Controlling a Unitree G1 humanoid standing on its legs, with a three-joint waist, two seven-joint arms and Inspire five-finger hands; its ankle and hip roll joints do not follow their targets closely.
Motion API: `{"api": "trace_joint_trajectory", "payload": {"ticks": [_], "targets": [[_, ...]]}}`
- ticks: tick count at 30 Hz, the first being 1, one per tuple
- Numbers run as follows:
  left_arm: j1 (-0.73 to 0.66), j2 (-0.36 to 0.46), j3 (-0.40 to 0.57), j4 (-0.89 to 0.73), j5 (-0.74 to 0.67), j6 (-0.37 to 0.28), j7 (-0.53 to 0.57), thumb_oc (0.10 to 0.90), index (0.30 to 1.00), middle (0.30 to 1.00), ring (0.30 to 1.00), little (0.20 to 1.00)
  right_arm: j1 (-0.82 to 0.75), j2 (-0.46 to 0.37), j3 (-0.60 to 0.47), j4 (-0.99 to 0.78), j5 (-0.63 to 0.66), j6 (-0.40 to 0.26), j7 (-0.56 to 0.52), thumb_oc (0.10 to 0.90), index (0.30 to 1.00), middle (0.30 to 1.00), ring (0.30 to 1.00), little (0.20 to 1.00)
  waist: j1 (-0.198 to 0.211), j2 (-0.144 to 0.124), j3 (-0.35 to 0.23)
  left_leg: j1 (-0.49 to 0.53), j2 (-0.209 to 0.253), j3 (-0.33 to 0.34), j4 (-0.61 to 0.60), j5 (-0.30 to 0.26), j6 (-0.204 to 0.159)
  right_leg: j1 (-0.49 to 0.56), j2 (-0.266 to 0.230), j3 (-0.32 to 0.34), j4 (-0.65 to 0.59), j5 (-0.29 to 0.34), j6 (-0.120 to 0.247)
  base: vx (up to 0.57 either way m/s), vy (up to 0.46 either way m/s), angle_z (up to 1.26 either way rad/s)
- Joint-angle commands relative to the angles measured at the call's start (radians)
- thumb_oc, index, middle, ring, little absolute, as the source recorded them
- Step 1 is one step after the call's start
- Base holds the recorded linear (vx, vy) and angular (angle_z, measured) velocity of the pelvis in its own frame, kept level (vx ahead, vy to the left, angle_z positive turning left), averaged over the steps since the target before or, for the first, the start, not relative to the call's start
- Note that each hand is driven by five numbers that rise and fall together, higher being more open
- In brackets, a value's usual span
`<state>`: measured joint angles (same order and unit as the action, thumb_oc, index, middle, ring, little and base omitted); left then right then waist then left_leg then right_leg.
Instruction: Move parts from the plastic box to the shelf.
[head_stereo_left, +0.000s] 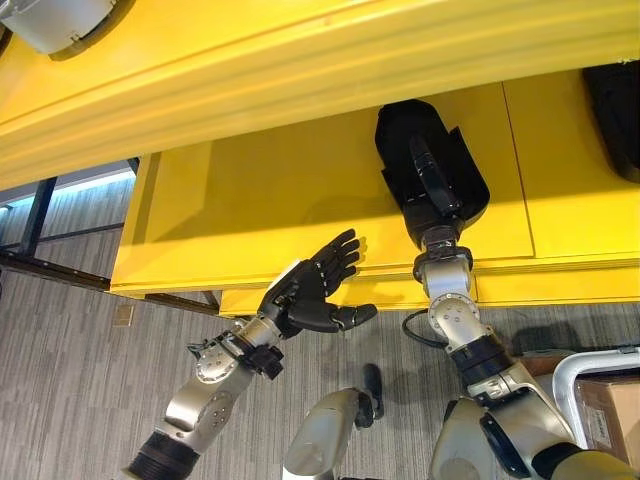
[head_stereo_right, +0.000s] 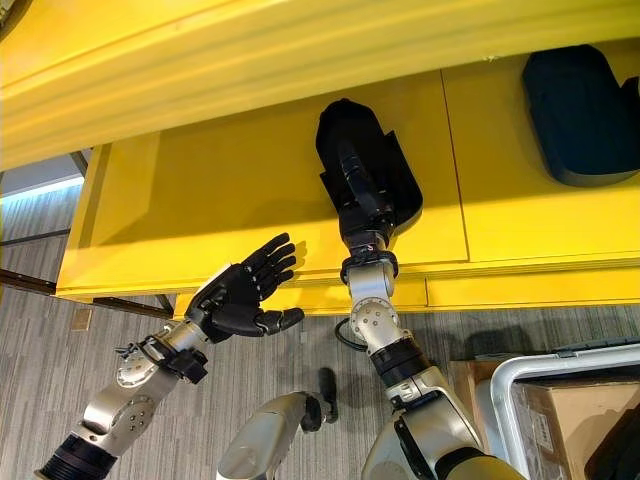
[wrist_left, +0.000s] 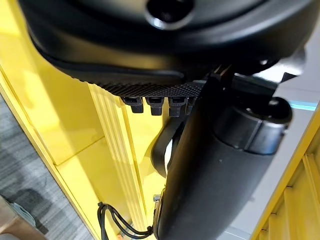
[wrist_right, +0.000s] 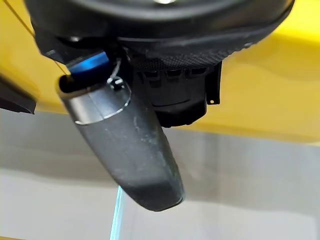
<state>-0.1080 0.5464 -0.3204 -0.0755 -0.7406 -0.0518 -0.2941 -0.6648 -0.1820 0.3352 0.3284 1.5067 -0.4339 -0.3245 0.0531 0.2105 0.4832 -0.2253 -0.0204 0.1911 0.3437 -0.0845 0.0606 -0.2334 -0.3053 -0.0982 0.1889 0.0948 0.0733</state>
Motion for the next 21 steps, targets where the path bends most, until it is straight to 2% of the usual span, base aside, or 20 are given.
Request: {"api": "trace_joint_trajectory", "payload": {"ticks": [1, 4, 10, 17, 21], "targets": [[-0.034, 0.055, 0.009, -0.162, -0.048, -0.121, -0.032, 0.9, 1.0, 1.0, 1.0, 1.0, -0.053, 0.055, -0.005, -0.031, 0.048, -0.02, 0.098, 0.9, 1.0, 1.0, 1.0, 1.0, 0.054, 0.012, -0.029, 0.033, -0.055, -0.037, -0.067, -0.052, 0.038, 0.066, -0.039, -0.092, 0.097, -0.084, -0.011, 0.0, 0.0, 0.0], [-0.028, 0.059, 0.009, -0.164, -0.047, -0.121, -0.038, 0.9, 1.0, 1.0, 1.0, 1.0, -0.058, 0.05, -0.005, -0.037, 0.068, -0.016, 0.139, 0.9, 1.0, 1.0, 1.0, 1.0, 0.058, 0.017, -0.03, 0.035, -0.058, -0.038, -0.068, -0.051, 0.039, 0.071, -0.045, -0.097, 0.092, -0.077, -0.009, 0.04, 0.042, 0.04], [-0.025, 0.091, 0.01, -0.184, -0.084, -0.124, -0.044, 0.9, 1.0, 1.0, 1.0, 1.0, -0.111, 0.031, 0.023, -0.059, 0.054, -0.057, 0.108, 0.9, 1.0, 1.0, 1.0, 1.0, 0.076, 0.028, -0.045, 0.046, -0.071, -0.053, -0.11, -0.033, 0.036, 0.088, -0.06, -0.114, 0.047, -0.045, 0.006, 0.04, 0.043, 0.04], [-0.017, 0.108, 0.015, -0.186, -0.101, -0.122, -0.065, 0.9, 1.0, 1.0, 1.0, 1.0, -0.158, 0.004, 0.007, -0.059, 0.068, -0.098, 0.08, 0.9, 1.0, 1.0, 1.0, 1.0, 0.093, 0.024, -0.054, 0.051, -0.075, -0.063, -0.121, -0.031, 0.035, 0.105, -0.071, -0.13, 0.026, -0.031, 0.015, 0.02, -0.001, 0.01], [-0.006, 0.113, 0.016, -0.183, -0.088, -0.125, -0.079, 0.9, 1.0, 1.0, 1.0, 1.0, -0.182, -0.024, -0.017, -0.05, 0.075, -0.098, 0.084, 0.9, 1.0, 1.0, 1.0, 1.0, 0.1, 0.02, -0.062, 0.053, -0.076, -0.067, -0.121, -0.033, 0.034, 0.113, -0.077, -0.139, 0.019, -0.026, 0.022, 0.05, -0.015, 0.08]]}}
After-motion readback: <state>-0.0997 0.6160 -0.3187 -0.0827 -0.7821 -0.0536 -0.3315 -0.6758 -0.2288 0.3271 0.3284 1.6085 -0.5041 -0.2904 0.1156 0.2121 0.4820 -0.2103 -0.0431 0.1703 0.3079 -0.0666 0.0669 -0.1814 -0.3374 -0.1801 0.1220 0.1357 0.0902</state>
